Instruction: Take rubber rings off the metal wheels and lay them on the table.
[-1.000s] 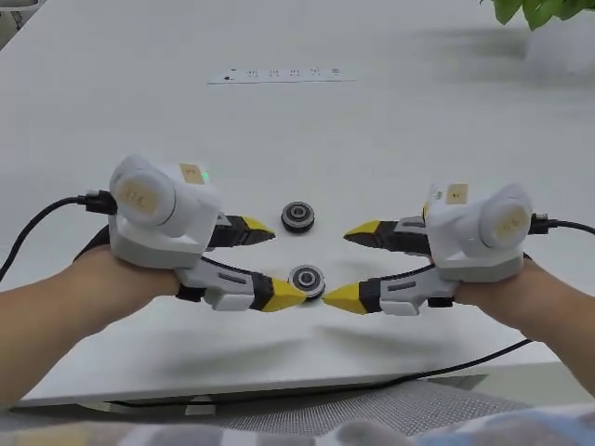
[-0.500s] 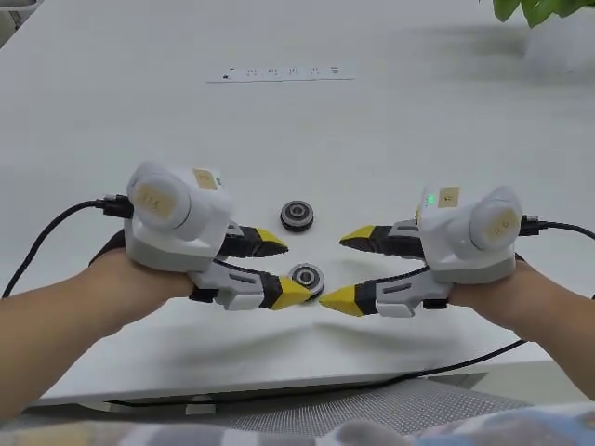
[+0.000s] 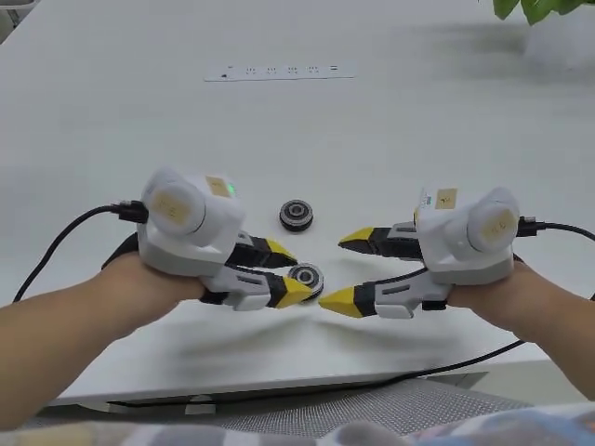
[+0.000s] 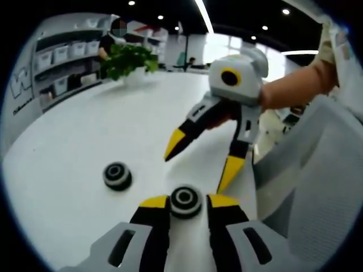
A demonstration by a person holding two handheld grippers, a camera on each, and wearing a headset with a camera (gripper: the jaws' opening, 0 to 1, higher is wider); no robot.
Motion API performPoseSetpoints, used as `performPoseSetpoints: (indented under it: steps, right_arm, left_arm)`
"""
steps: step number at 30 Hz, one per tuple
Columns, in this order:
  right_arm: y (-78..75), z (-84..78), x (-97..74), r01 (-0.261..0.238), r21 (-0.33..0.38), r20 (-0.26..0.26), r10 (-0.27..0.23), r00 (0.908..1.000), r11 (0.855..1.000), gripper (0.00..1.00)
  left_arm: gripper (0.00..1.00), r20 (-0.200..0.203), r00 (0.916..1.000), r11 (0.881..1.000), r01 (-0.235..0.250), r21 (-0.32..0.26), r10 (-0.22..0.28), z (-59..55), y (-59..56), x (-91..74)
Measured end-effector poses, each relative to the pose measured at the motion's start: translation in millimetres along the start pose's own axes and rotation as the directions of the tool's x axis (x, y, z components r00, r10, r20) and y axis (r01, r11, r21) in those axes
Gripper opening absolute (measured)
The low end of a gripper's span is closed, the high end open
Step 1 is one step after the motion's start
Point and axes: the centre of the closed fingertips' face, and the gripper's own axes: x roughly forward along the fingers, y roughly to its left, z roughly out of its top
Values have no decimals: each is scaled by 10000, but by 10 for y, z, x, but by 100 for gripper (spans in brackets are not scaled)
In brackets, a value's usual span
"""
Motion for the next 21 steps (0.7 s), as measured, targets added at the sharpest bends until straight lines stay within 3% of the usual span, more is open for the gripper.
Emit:
performPoseSetpoints:
  steps: [9, 15, 21]
  right_arm:
    - [-13, -29, 1, 32, 49, -26, -32, 10000, 10000, 50]
    - [-10, -49, 6, 14, 61, -76, -13, 10000, 10000, 50]
    - [-3, -48, 21, -25, 33, -116, 26, 9999, 10000, 50]
  left_arm:
    - [20, -57, 9999, 9998, -101, 185, 102, 4, -2, 38]
    - [16, -124, 9994, 9963, -313, 803, 324, 0, 20, 50]
    - [14, -141, 9994, 9948, -298, 978, 313, -14, 23, 53]
